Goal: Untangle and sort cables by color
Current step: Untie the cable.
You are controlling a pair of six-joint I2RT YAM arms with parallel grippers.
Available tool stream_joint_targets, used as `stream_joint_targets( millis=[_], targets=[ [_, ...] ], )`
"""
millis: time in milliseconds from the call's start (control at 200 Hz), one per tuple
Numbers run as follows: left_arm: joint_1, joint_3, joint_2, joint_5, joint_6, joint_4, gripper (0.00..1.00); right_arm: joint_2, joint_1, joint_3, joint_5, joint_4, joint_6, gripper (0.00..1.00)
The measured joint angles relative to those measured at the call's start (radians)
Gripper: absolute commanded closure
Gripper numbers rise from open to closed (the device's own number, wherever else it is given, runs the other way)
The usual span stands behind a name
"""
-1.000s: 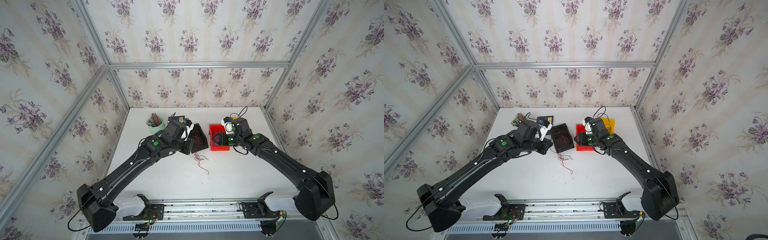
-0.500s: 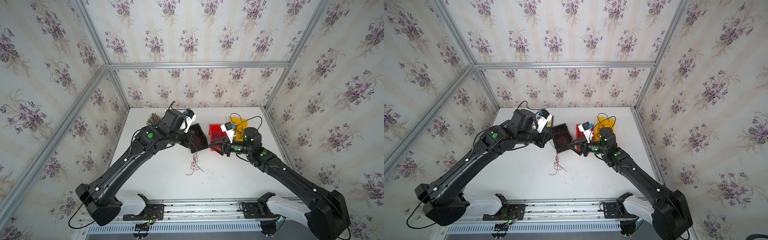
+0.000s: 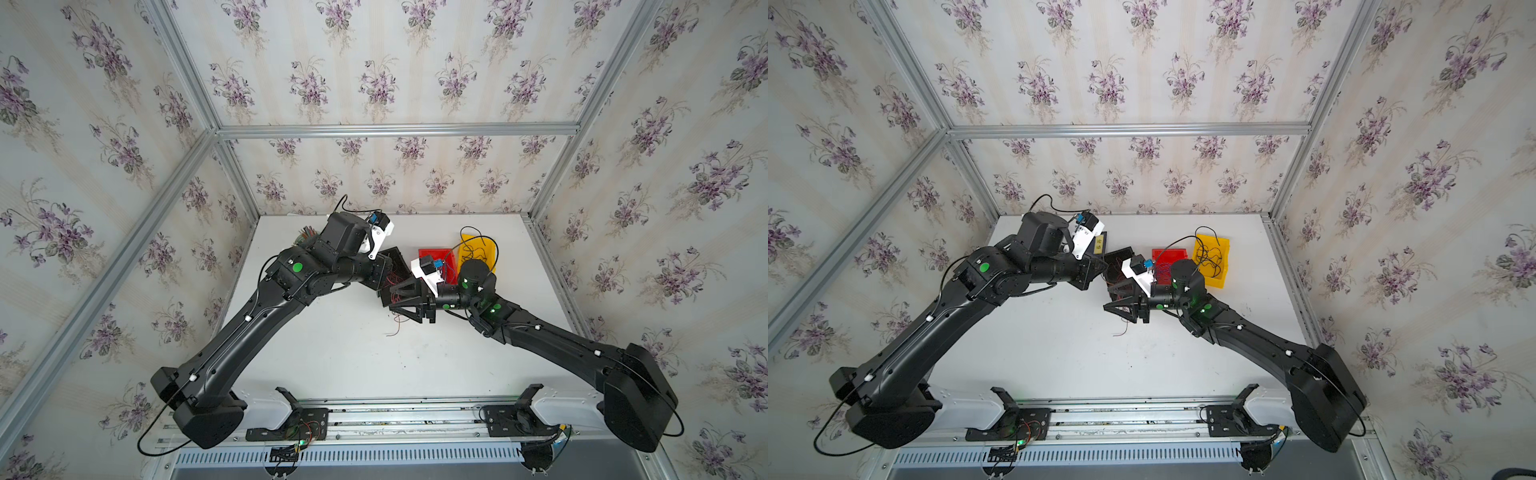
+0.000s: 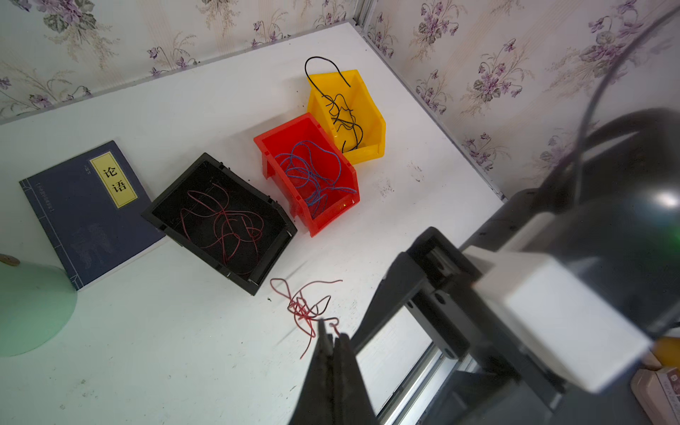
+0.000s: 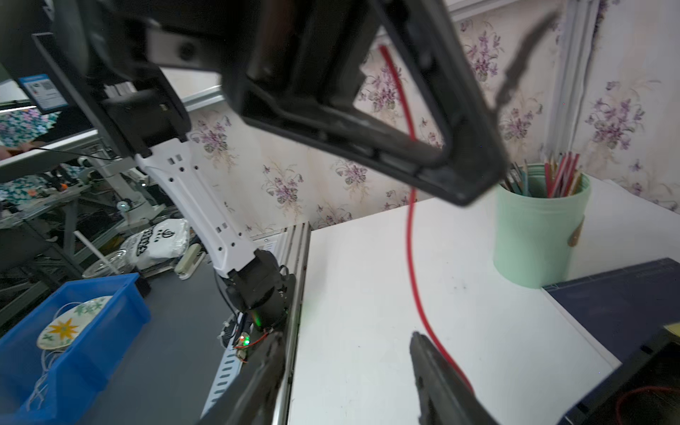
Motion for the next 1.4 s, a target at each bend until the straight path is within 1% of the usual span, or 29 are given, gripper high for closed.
stream_joint_targets(
  millis=[60,115,320,465,515,569,634,679,749,829,879,949,1044,1164,1254,1314,1399],
  targets=[
    [0.0,0.016,0.003,0.0,0.0,0.001,1.0,0.021,0.001,-0.01,0.019,0.0,-0.019,0.61],
    [0.001,0.036,0.007,0.001,0.0,0.002,1.0,0.039,0.001,-0.027,0.042,-0.001,-0.034,0.67],
    [0.001,0.138,0.037,0.014,-0.001,0.018,1.0,0.081,0.01,-0.161,0.106,0.039,-0.06,0.7],
    [0.009,0.213,0.056,0.029,-0.009,0.026,1.0,0.09,0.011,-0.225,0.142,0.073,-0.06,0.7],
    [0.014,0.241,0.071,0.037,-0.011,0.034,1.0,0.086,0.011,-0.24,0.156,0.081,-0.06,0.68],
    [0.017,0.266,0.092,0.046,-0.013,0.04,1.0,0.067,0.011,-0.254,0.173,0.08,-0.06,0.61],
    [0.021,0.286,0.112,0.054,-0.019,0.036,1.0,0.01,0.011,-0.274,0.198,0.07,-0.06,0.53],
    [0.021,0.292,0.117,0.058,-0.019,0.034,1.0,-0.046,0.011,-0.288,0.217,0.058,-0.06,0.51],
    [0.021,0.291,0.116,0.068,-0.021,0.034,1.0,-0.173,0.011,-0.302,0.244,0.021,-0.059,0.49],
    [0.021,0.277,0.112,0.075,-0.026,0.034,1.0,-0.314,0.011,-0.286,0.274,-0.032,-0.059,0.44],
    [0.021,0.271,0.111,0.079,-0.03,0.034,1.0,-0.377,0.011,-0.259,0.286,-0.063,-0.059,0.42],
    [0.021,0.262,0.111,0.087,-0.035,0.035,1.0,-0.416,0.011,-0.209,0.302,-0.093,-0.063,0.42],
    [0.021,0.251,0.111,0.1,-0.042,0.048,1.0,-0.375,0.011,-0.126,0.303,-0.116,-0.077,0.42],
    [0.021,0.246,0.111,0.114,-0.052,0.061,1.0,-0.262,0.011,-0.055,0.287,-0.114,-0.077,0.41],
    [0.021,0.237,0.105,0.12,-0.053,0.067,1.0,-0.171,0.013,-0.008,0.266,-0.082,-0.073,0.44],
    [0.021,0.23,0.096,0.12,-0.056,0.069,1.0,-0.118,0.016,0.012,0.26,-0.049,-0.069,0.49],
    [0.021,0.224,0.085,0.12,-0.06,0.072,1.0,-0.068,0.016,0.005,0.259,-0.003,-0.065,0.61]
  ],
)
